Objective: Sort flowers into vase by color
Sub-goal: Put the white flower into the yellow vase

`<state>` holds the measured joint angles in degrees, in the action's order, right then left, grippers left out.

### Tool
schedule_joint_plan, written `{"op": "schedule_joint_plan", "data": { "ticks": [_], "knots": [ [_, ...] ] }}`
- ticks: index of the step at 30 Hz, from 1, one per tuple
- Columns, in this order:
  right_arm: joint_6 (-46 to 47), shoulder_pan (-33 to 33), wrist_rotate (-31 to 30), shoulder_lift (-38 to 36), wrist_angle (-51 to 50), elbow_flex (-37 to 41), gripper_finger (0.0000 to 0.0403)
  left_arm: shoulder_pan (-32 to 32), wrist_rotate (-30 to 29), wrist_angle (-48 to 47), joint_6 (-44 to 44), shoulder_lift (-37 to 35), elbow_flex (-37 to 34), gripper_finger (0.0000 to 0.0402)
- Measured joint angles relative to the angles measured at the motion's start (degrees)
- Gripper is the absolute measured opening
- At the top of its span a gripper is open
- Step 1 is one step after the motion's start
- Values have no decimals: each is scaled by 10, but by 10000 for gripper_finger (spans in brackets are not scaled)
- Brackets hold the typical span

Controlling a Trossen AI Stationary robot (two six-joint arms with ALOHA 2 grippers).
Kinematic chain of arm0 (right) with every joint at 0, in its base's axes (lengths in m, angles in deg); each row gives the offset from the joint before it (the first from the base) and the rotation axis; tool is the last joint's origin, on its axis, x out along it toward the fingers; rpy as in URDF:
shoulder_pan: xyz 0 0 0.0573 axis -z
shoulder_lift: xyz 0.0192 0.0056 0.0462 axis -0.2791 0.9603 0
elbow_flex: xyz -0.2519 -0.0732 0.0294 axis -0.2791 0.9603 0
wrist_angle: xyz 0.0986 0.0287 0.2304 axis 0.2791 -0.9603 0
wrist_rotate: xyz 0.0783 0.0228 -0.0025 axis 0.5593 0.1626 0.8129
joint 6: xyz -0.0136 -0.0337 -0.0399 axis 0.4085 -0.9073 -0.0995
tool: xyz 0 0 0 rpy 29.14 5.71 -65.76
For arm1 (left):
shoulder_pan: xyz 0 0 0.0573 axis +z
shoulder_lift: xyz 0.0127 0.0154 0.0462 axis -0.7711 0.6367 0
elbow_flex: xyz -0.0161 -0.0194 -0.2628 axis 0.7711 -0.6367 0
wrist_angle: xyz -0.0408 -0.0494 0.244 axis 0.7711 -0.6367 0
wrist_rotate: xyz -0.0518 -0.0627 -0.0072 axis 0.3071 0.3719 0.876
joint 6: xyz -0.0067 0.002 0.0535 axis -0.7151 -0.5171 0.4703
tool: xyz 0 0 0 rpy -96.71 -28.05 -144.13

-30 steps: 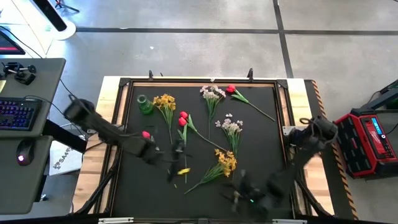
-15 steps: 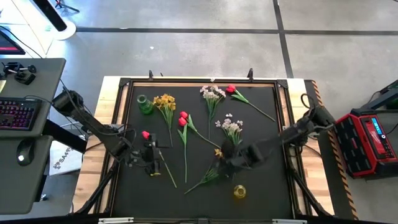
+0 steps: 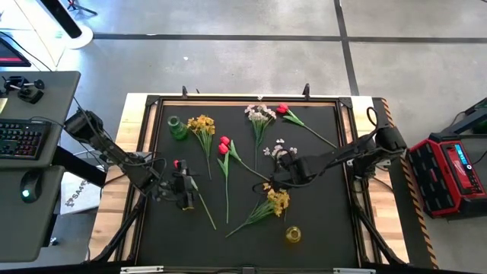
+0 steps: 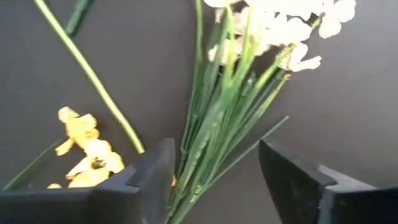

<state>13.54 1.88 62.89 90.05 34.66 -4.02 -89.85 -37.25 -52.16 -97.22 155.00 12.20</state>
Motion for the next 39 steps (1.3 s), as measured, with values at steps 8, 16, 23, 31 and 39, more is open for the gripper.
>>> {"op": "schedule_joint_plan", "data": {
  "ticks": [8, 16, 23, 31, 39],
  "knots": [
    [35, 8, 32, 0, 131, 72, 287, 0, 1, 30, 1, 0, -11, 252],
    [61, 12, -5, 0, 157, 105, 258, 0, 2, 36, 4, 0, -11, 252],
    [39, 12, -12, 25, 198, 117, 219, 0, 2, 54, 4, 0, -10, 252],
    [49, 6, -54, 38, 198, 117, 131, 0, 6, 61, 1, 0, -10, 252],
    [61, -13, -144, 39, 208, 120, 8, 0, 6, 99, 16, 0, -10, 252]
  ]
}}
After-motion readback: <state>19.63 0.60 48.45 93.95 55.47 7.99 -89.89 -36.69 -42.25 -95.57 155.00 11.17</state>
